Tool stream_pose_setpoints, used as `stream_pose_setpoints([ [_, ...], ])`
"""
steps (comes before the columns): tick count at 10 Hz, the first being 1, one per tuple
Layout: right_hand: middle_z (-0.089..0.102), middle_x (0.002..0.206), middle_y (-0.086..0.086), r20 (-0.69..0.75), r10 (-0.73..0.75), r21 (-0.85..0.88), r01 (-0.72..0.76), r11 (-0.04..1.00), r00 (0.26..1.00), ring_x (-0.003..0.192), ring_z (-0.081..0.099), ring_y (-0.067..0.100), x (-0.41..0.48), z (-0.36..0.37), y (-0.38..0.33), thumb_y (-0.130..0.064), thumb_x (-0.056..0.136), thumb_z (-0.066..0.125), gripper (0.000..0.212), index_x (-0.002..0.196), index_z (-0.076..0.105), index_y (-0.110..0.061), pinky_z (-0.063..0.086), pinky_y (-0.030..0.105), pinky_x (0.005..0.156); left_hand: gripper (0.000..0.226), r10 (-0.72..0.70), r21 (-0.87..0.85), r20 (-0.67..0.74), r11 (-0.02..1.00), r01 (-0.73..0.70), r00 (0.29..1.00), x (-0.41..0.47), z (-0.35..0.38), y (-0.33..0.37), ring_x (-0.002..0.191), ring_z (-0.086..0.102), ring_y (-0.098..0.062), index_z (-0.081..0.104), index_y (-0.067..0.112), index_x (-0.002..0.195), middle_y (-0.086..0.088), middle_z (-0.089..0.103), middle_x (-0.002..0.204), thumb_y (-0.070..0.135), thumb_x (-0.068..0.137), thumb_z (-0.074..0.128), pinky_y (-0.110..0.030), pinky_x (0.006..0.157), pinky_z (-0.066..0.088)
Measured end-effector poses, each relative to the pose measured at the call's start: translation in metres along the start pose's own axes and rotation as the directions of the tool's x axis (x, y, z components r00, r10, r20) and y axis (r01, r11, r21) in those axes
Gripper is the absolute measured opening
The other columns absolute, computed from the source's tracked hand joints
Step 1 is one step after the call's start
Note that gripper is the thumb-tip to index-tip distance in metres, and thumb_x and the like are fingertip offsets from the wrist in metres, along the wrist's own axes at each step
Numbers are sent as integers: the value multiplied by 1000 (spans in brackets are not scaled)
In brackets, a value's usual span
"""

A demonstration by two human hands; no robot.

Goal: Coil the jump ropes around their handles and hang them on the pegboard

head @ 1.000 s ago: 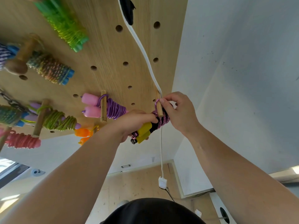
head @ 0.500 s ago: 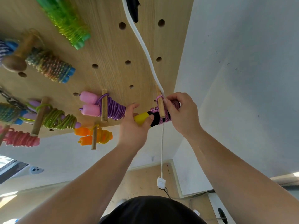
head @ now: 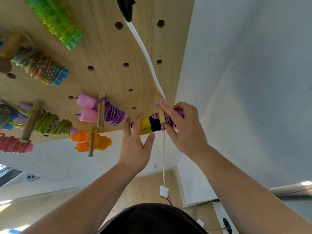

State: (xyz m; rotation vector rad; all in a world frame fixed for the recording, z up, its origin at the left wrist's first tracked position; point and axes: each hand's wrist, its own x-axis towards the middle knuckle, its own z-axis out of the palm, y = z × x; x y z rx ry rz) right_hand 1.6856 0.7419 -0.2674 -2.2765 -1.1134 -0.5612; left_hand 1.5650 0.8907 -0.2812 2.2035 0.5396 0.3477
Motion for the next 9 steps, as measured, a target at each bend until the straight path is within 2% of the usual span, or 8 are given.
stream_pose_setpoints([
  [1, 49, 118, 10, 15, 37, 32, -38, 999, 999, 108, 46, 27, 0, 3, -1, -30, 91, 69, 63, 150, 45, -30, 53, 34, 79, 89, 6, 287, 92, 957, -32, 996, -17, -8, -1, 155, 7, -36, -4, 44, 159, 0, -17, 168, 54, 96, 57, -52, 118, 28],
  [2, 47, 121, 9, 21, 63, 59, -64, 996, 998, 108, 45, 25, 2, 6, -1, -34, 93, 67, 64, 152, 42, -31, 53, 32, 80, 95, 62, 479, 46, 875, -77, 997, -31, -6, 4, 154, 4, -38, -4, 42, 159, -6, -20, 168, 62, 90, 59, -58, 120, 23],
  [3, 46, 123, 10, 44, 74, 41, -76, 996, 996, 108, 45, 24, 7, 6, 0, -33, 94, 66, 67, 154, 38, -33, 54, 31, 78, 96, 132, 457, -12, 882, -112, 991, -29, -4, 11, 155, 4, -35, 2, 41, 159, -5, -8, 169, 55, 87, 65, -61, 120, 16],
  [4, 45, 121, 7, 62, 89, 31, -91, 995, 994, 105, 44, 24, 17, 5, 2, -31, 93, 66, 70, 155, 35, -37, 54, 34, 75, 100, 254, 410, 53, 876, -253, 966, -10, -8, 21, 157, 4, -24, 1, 29, 162, 0, 5, 171, 39, 88, 68, -60, 123, 15],
  [5, 44, 120, 6, 79, 115, 46, -119, 992, 990, 103, 45, 24, 27, 6, 3, -30, 92, 67, 73, 155, 31, -44, 56, 39, 75, 104, 275, 510, 197, 791, -338, 941, 22, -14, 29, 157, -10, -16, -13, 22, 160, 6, -16, 169, 37, 92, 63, -55, 126, 2],
  [6, 42, 119, 3, 114, 149, 60, -156, 986, 982, 105, 46, 24, 36, 5, 5, -34, 93, 65, 75, 154, 24, -51, 57, 40, 76, 104, 231, 628, 285, 689, -363, 930, 44, -20, 30, 154, -21, -14, -20, 21, 159, 6, -26, 167, 46, 94, 57, -53, 126, -1],
  [7, 42, 122, 4, 156, 161, 49, -171, 984, 974, 106, 46, 25, 38, 5, 6, -40, 95, 63, 76, 154, 18, -54, 57, 41, 77, 101, 205, 687, 326, 619, -380, 923, 49, -23, 31, 154, -21, -14, -20, 20, 158, 5, -27, 167, 49, 95, 54, -53, 126, 0],
  [9, 39, 135, 11, 187, 141, -16, -140, 990, 972, 111, 46, 32, 32, -1, 1, -43, 88, 66, 85, 158, 18, -42, 53, 48, 87, 99, 150, 790, 272, 529, -309, 951, 31, -21, 39, 155, -20, -20, -22, 18, 158, 1, -28, 166, 55, 96, 45, -57, 125, 4],
])
